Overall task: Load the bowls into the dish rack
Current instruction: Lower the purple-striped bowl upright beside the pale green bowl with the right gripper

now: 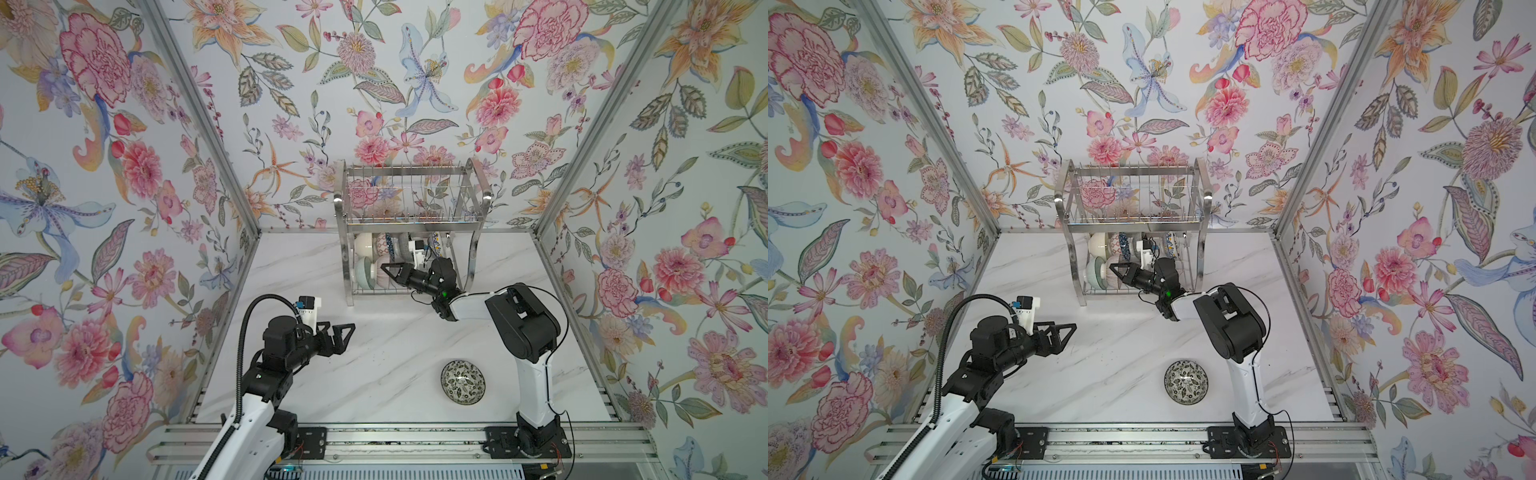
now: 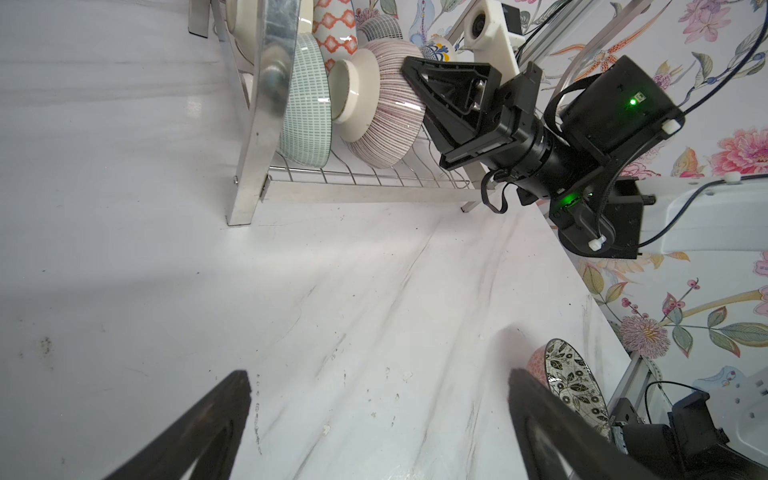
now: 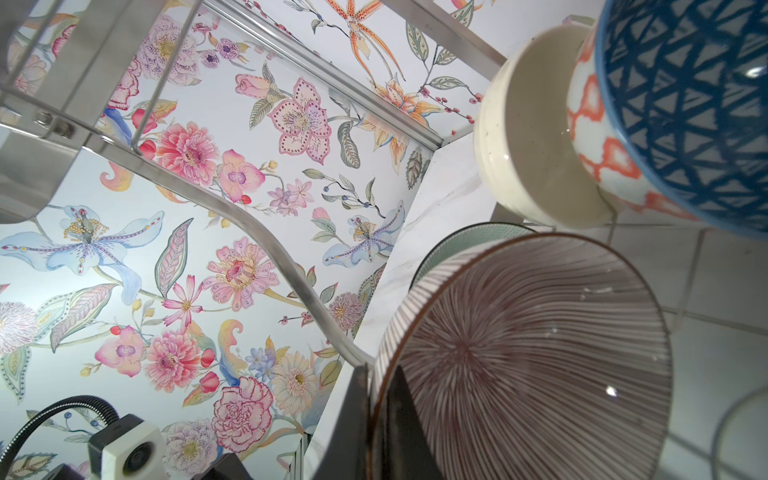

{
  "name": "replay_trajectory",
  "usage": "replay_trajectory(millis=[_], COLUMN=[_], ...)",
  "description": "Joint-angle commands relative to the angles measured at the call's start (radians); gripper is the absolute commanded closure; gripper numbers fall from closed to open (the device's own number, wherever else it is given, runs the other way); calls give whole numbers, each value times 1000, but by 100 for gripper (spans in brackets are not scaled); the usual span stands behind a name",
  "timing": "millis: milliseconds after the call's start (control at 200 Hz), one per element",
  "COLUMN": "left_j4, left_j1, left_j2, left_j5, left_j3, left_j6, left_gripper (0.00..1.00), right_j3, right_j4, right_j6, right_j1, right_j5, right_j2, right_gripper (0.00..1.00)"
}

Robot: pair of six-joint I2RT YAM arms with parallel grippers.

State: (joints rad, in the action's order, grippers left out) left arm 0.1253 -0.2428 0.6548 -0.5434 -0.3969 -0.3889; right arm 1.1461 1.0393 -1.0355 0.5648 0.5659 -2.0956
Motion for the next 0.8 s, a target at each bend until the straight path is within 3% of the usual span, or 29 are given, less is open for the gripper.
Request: replay_trajectory(millis=[0, 796], left_j4=[-19, -15], left_j1=[-8, -17], left_j2=[0, 4], left_j5=[2, 6], left_j3=[9, 7], left_j6=[13, 13], left_gripper=[1, 1], right_j3=[38, 38], right_j4=[102, 72], right_j6=[-16, -10], right_j1=[-9, -9], right_j5=[20, 31], right_j2=[-16, -45], right_gripper=[92, 91])
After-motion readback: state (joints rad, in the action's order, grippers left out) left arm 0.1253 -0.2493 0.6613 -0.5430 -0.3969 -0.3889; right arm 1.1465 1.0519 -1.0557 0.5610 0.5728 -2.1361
